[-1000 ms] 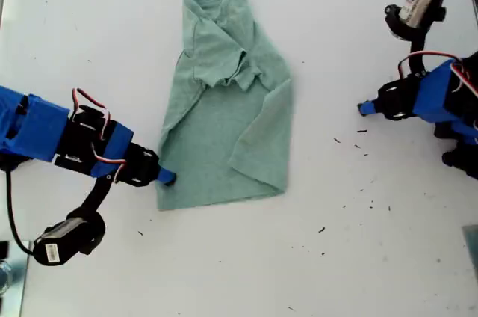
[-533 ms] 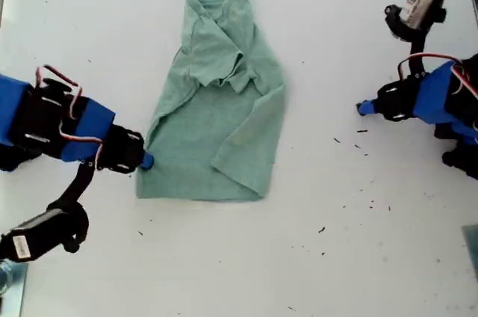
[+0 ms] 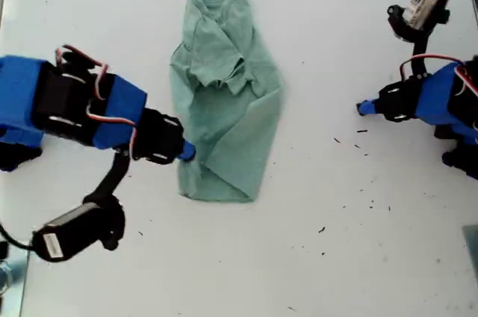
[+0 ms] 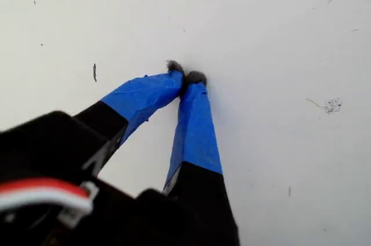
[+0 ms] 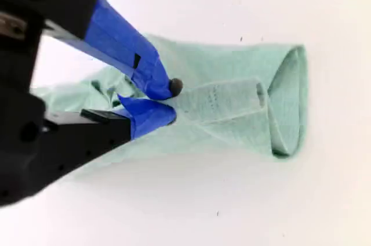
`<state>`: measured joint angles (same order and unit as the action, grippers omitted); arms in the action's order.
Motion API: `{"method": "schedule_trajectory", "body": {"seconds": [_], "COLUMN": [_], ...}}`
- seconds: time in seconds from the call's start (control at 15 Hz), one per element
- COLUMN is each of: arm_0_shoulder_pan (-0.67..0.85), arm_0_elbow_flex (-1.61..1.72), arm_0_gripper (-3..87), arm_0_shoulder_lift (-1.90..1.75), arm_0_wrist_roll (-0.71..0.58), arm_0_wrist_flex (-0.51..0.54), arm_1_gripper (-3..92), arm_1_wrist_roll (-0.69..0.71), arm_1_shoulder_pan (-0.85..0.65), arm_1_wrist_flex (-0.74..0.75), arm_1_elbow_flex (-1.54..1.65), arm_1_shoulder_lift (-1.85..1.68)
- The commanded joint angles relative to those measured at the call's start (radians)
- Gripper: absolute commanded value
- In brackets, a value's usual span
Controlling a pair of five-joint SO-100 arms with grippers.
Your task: Fold t shirt
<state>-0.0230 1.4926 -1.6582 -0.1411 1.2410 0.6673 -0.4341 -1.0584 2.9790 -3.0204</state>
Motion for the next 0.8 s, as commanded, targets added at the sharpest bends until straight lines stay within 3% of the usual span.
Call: {"method": "schedule_trajectory", "body": {"seconds": [0.0, 0.2, 0.33, 0.47, 0.73], "arm_0_shoulder_pan": [-0.041, -0.012, 0.009, 0.031, 0.115], "arm_0_elbow_flex": [-0.520, -0.586, -0.586, -0.588, -0.405], "arm_0_gripper": [-0.1, -0.1, 25.8, 30.7, 26.5], "arm_0_shoulder_lift": [0.360, 0.535, 0.598, 0.595, 0.061], "arm_0_wrist_roll": [-0.054, -0.054, -0.075, -0.147, -0.196], "arm_0_wrist_flex": [0.032, 0.009, -0.037, -0.089, 0.127], "arm_1_gripper": [2.5, 2.5, 2.5, 2.5, 2.5], "arm_1_wrist_roll": [-0.017, -0.017, -0.015, -0.017, -0.018], "arm_1_shoulder_pan": [0.003, 0.008, 0.008, 0.011, 0.014], "arm_1_wrist_flex": [-0.014, -0.015, -0.015, -0.020, -0.034], "arm_1_elbow_flex": [0.000, 0.002, 0.003, 0.005, 0.014], "arm_1_shoulder_lift": [-0.008, -0.012, -0.017, -0.026, -0.055]}}
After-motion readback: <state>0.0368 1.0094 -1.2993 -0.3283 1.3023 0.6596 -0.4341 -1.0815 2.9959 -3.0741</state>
